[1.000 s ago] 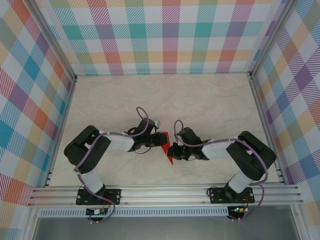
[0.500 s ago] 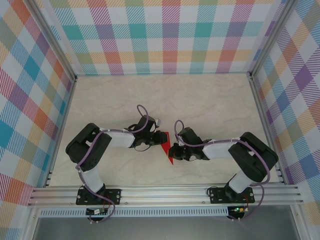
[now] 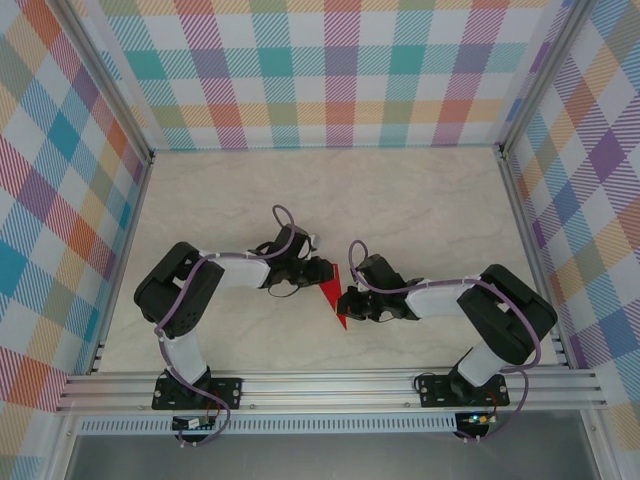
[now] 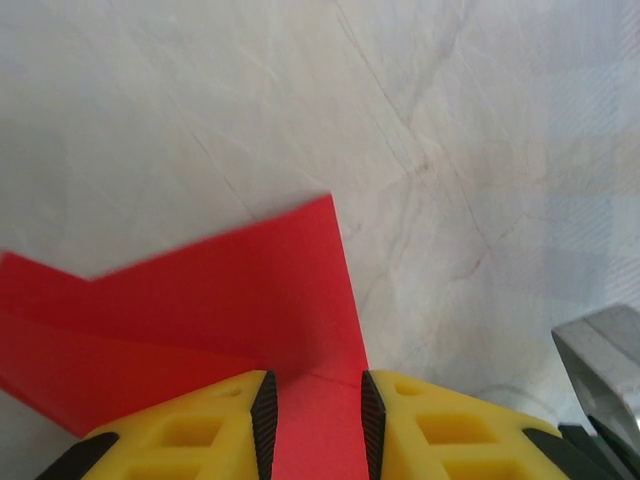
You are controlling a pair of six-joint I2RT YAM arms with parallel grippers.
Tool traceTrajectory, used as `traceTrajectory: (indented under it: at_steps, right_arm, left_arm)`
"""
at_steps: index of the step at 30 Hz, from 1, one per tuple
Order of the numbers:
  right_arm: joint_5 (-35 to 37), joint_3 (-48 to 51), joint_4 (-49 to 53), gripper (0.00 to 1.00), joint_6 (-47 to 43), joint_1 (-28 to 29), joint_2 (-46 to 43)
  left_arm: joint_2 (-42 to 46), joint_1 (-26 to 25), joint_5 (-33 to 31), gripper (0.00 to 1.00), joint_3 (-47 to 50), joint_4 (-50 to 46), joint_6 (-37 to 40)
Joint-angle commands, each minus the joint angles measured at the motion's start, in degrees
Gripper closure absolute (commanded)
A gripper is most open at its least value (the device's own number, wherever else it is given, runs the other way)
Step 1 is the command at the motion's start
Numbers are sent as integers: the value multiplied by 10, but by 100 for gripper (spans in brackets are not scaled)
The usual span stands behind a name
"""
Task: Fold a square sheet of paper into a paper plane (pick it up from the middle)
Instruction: Fold the wing for the fifth time at the center of the table.
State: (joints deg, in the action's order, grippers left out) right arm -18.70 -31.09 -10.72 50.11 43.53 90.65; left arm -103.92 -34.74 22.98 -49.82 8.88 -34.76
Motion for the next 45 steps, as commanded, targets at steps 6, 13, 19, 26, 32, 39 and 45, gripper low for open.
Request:
traceTrajectory:
  at_steps: [6, 13, 19, 26, 32, 39, 45]
  right_arm:
    - [18, 31, 137, 95, -16, -4, 14]
    - [17, 31, 136, 95, -17, -4, 9]
    - [12, 30, 133, 95, -19, -5, 7]
    - [8, 21, 130, 94, -23, -5, 12]
    - [4, 11, 130, 94, -26, -5, 13]
    - [8, 9, 128, 94, -24, -5, 10]
    - [15, 15, 124, 93, -22, -5, 5]
  left_arm:
    - [-26, 42, -95, 68, -39, -48, 28]
    - [-33, 50, -97, 68, -36, -47, 36]
    - [-22, 64, -91, 68, -60, -64, 62]
    - [0, 74, -92, 66, -97, -111, 82]
    - [74, 67, -53, 65, -67, -109, 68]
    - [125, 23, -35, 66, 1, -75, 31]
    - [98, -7, -30, 67, 16, -30, -5]
